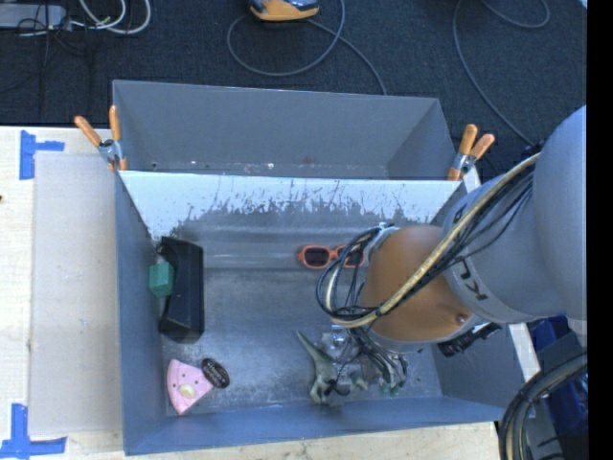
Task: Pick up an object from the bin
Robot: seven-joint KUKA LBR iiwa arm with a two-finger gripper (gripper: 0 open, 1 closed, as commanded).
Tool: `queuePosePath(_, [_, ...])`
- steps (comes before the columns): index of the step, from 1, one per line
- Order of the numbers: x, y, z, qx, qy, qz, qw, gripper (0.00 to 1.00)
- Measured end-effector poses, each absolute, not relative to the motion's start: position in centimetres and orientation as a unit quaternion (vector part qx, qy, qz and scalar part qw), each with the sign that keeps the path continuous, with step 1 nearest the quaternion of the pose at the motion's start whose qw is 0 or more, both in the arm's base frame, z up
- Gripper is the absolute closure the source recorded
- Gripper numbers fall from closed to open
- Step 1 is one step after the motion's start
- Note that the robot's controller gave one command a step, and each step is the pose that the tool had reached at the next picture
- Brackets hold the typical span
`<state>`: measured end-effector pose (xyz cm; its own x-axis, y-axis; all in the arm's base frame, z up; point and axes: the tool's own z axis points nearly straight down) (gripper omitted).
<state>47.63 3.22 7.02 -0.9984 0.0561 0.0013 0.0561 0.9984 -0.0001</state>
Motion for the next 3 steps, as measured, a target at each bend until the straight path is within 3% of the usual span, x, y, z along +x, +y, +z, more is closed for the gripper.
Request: queuePosePath(3, [47.5,3.2,10.6,-0.028,-1.000,0.000,0.004,1.00])
